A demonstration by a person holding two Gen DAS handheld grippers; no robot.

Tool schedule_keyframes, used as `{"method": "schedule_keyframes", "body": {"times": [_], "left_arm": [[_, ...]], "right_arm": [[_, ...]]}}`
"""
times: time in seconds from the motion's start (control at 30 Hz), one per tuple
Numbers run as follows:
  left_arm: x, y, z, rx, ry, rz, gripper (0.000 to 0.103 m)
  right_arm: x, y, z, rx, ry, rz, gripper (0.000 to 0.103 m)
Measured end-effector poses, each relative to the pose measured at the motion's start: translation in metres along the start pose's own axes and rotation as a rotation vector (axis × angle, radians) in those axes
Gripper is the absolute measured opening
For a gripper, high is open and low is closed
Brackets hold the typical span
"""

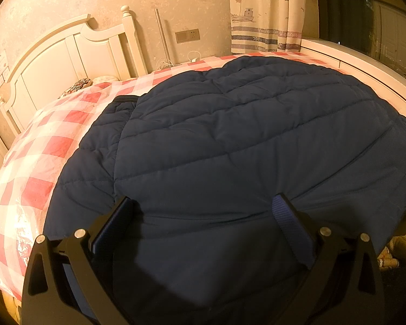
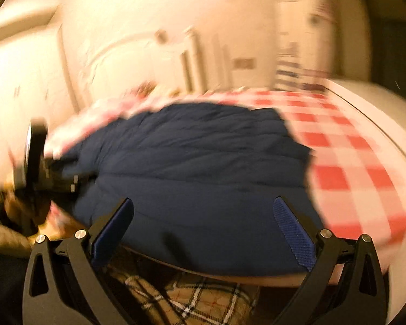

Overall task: Fold large clothes
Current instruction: 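Grasp the jacket's edge with both grippers and lift it up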

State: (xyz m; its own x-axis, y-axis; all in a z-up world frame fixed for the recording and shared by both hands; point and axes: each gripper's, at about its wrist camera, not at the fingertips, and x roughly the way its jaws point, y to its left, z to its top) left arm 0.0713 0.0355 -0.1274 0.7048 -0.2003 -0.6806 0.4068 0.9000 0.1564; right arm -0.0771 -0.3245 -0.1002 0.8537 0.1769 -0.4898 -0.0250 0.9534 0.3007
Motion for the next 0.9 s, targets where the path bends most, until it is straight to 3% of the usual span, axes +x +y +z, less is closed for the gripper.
{"method": "schedule_keyframes", "body": {"times": [0.07, 0.17, 0.23, 0.4, 0.53, 0.77, 0.9], "left_arm": [[0.0, 0.0, 0.0, 0.001, 0.001, 0.001, 0.101], [0.0, 0.0, 0.001, 0.001, 0.003, 0.002, 0.101], [0.0, 0.0, 0.0, 0.001, 0.003, 0.002, 0.101], [0.001, 0.001, 0.0, 0.001, 0.002, 0.0, 0.101], [0.001, 0.001, 0.0, 0.0, -0.002, -0.003, 0.101], [0.003, 0.002, -0.002, -0.003, -0.017, -0.012, 0.101], [0.004, 0.002, 0.004, 0.001, 0.027, -0.016, 0.101]], "right_arm": [[-0.012, -0.038, -0.009, 0.176, -0.028, -0.008, 0.099], [-0.013, -0.086, -0.034, 0.435, -0.014, 0.06, 0.099], [-0.012, -0.098, -0.047, 0.511, -0.02, 0.123, 0.097], [0.001, -0.084, -0.047, 0.462, 0.018, 0.253, 0.09], [0.012, -0.063, -0.037, 0.406, 0.02, 0.293, 0.09], [0.042, -0.057, -0.024, 0.394, 0.061, 0.315, 0.09], [0.07, -0.034, -0.003, 0.318, 0.106, 0.22, 0.091]]}}
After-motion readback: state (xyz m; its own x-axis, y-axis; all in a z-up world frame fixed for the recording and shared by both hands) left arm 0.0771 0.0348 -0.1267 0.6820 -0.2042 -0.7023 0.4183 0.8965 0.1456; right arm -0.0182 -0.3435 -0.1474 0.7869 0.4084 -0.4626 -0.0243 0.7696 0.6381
